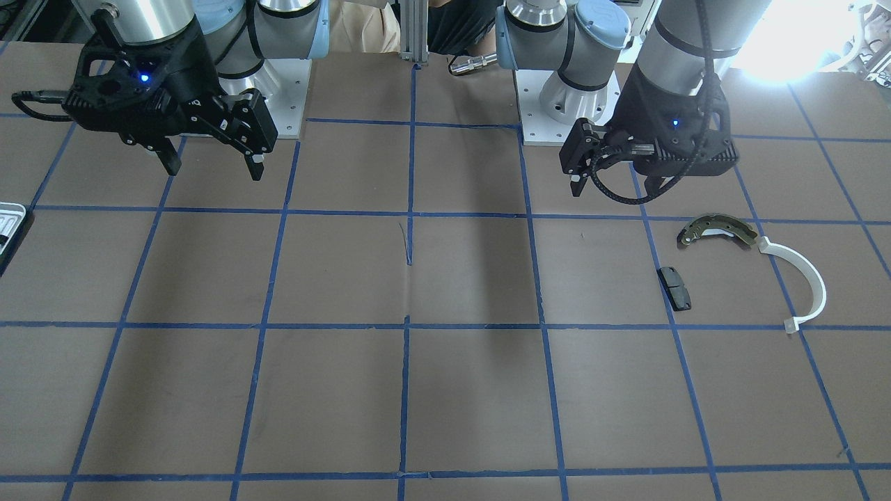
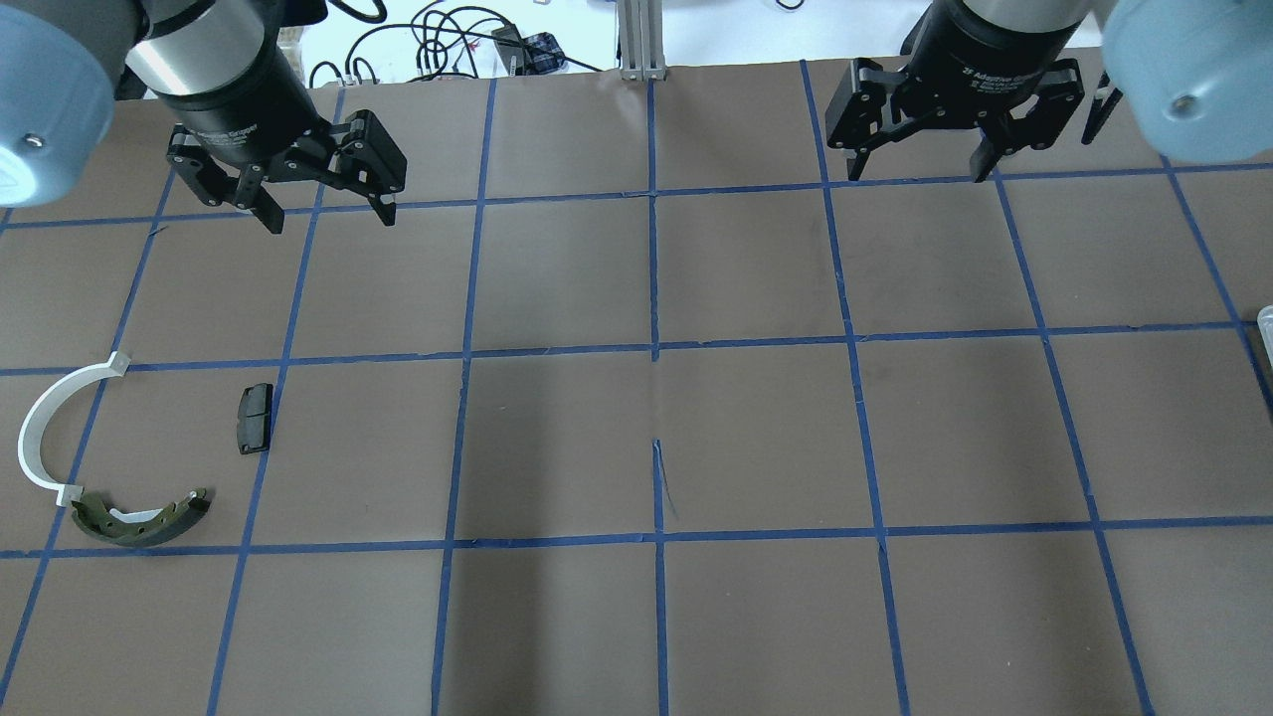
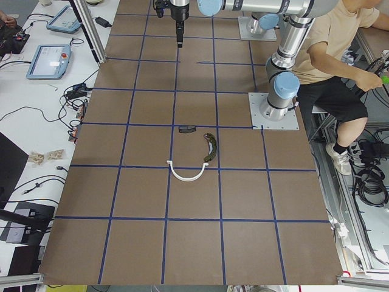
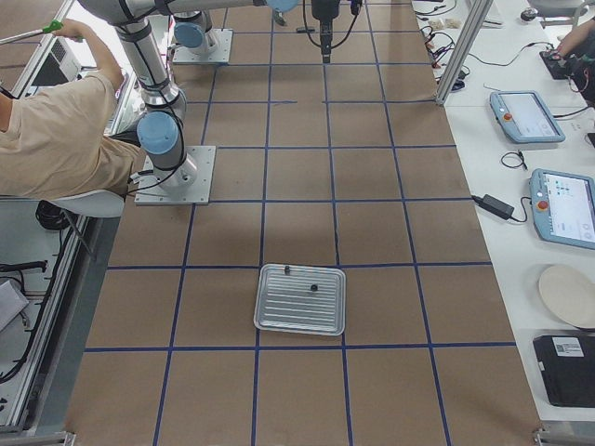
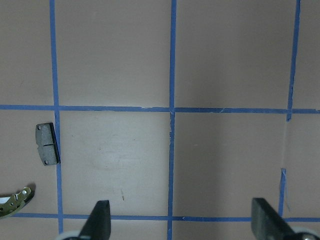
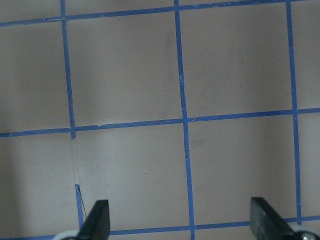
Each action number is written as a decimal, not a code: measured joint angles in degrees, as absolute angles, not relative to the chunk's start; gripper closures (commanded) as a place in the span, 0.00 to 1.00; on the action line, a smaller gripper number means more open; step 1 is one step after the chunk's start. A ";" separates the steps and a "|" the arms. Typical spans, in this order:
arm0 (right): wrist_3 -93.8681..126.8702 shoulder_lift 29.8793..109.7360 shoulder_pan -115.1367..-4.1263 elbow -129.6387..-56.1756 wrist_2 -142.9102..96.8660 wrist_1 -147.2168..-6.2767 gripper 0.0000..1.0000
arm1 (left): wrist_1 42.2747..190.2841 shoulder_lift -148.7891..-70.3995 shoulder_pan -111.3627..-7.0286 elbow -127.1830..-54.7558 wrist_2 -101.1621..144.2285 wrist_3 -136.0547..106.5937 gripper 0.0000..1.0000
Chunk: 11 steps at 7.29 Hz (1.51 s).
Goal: Place bearing gear from tray to pile
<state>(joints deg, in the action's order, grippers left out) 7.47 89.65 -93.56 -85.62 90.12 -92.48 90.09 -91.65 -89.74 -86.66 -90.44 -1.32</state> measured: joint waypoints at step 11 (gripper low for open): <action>-37.46 92.56 -61.38 -85.67 93.77 -81.02 0.00 | 90.17 -91.59 -89.73 -86.66 -90.44 -1.32 0.00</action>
